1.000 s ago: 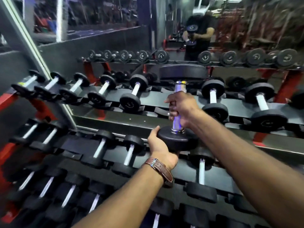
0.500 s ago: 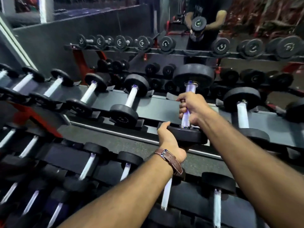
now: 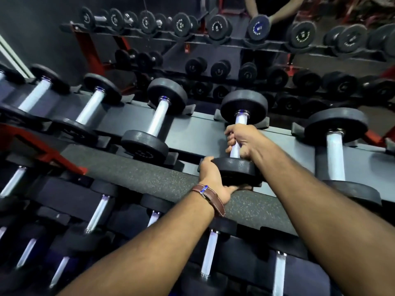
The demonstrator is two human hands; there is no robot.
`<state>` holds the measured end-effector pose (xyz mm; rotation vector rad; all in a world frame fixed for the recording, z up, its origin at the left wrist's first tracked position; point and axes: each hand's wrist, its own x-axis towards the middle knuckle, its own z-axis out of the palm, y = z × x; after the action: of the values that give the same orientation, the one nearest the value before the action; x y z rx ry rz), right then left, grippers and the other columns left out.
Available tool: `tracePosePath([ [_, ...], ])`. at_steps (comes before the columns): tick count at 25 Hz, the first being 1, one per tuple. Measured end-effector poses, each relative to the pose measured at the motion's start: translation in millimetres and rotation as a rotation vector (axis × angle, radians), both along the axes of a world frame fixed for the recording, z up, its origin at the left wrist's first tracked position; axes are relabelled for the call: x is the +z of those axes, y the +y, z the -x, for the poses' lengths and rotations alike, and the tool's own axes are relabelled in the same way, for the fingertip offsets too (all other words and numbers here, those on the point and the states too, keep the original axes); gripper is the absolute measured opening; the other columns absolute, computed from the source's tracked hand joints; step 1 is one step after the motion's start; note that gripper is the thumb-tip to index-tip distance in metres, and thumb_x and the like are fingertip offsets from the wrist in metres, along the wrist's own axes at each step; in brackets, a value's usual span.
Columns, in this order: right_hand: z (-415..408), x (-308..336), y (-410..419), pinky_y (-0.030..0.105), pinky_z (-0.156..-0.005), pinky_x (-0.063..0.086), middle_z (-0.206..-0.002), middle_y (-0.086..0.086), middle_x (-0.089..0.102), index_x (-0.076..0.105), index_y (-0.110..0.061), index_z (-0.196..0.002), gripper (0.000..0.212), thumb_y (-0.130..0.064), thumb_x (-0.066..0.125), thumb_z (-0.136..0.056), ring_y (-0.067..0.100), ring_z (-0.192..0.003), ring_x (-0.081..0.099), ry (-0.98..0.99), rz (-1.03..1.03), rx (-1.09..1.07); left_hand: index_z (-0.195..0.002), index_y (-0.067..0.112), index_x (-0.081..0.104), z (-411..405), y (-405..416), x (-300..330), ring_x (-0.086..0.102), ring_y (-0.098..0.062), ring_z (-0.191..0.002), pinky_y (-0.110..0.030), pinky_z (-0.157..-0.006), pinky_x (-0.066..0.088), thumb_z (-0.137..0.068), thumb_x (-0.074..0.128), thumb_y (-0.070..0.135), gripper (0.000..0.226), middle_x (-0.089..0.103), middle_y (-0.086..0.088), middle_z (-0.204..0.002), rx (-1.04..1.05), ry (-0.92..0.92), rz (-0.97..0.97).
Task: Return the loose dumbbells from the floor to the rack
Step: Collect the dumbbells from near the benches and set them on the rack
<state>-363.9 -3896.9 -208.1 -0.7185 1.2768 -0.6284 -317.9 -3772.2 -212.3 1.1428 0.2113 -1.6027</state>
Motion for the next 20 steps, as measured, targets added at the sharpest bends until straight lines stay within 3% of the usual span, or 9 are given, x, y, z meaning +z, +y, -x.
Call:
tracePosePath([
  [2, -5.1, 0.2, -5.0, 0.012, -0.041, 0.03, -0.034, -0.004, 0.031, 0.038, -0.016, -0.061, 0.031, 0.002, 0.043, -0.086, 0.008, -0.024, 0.027, 0.013, -0.019, -0.005, -0.123, 0.003, 0.064, -7.8, -6.4, -3.8, 0.064, -0.048, -0.106, -0.074, -0.068, 0.05, -0.092, 0.038, 0.031, 0.049, 0.067, -0.026, -0.12, -0.018, 0.009, -0.025],
  [9, -11.5, 3.4, -3.4, 0.012, -0.04, 0.034, -0.033, -0.004, 0.031, 0.039, -0.015, -0.064, 0.031, -0.001, 0.044, -0.091, 0.009, -0.022, 0.029, 0.083, 0.003, -0.008, -0.119, 0.0, 0.058, -13.2, -2.3, 3.1, 0.057, -0.056, -0.111, -0.078, -0.088, 0.038, -0.098, 0.039, 0.043, 0.052, 0.061, -0.03, -0.117, -0.029, 0.086, -0.04],
  [12, -7.3, 7.8, -5.8, 0.011, -0.04, 0.03, -0.03, -0.005, 0.03, 0.035, -0.017, -0.063, 0.035, -0.004, 0.04, -0.096, 0.008, -0.02, 0.027, 0.112, 0.011, 0.015, -0.106, 0.003, 0.062, -8.4, -2.8, 5.9, 0.062, -0.047, -0.106, -0.072, -0.084, 0.046, -0.094, 0.05, 0.041, 0.042, 0.065, -0.024, -0.106, -0.058, -0.021, 0.076],
  [15, -8.9, 5.8, -8.5, 0.011, -0.041, 0.028, -0.028, -0.004, 0.027, 0.032, -0.016, -0.06, 0.038, -0.001, 0.034, -0.095, 0.008, -0.02, 0.024, 0.154, 0.035, 0.034, -0.105, 0.005, 0.064, -12.1, -8.5, 3.4, 0.065, -0.042, -0.102, -0.069, -0.082, 0.05, -0.09, 0.048, 0.029, 0.032, 0.067, -0.021, -0.104, -0.085, -0.029, 0.047],
  [18, -15.8, 5.7, -11.3, 0.011, -0.042, 0.03, -0.028, -0.004, 0.027, 0.032, -0.017, -0.062, 0.036, 0.002, 0.033, -0.093, 0.008, -0.019, 0.024, 0.187, 0.07, 0.018, -0.093, 0.006, 0.061, -21.6, -4.5, 9.1, 0.063, -0.042, -0.089, -0.067, -0.064, 0.049, -0.094, 0.041, 0.027, 0.029, 0.064, -0.021, -0.095, -0.129, -0.017, 0.06],
  [20, -16.5, 4.2, -11.8, 0.011, -0.039, 0.033, -0.029, -0.003, 0.03, 0.034, -0.016, -0.064, 0.035, 0.0, 0.038, -0.095, 0.008, -0.019, 0.027, 0.207, 0.101, 0.034, -0.105, 0.004, 0.06, -25.3, -4.1, 8.0, 0.062, -0.048, -0.097, -0.072, -0.074, 0.045, -0.096, 0.043, 0.032, 0.035, 0.062, -0.025, -0.107, -0.149, 0.019, 0.071],
])
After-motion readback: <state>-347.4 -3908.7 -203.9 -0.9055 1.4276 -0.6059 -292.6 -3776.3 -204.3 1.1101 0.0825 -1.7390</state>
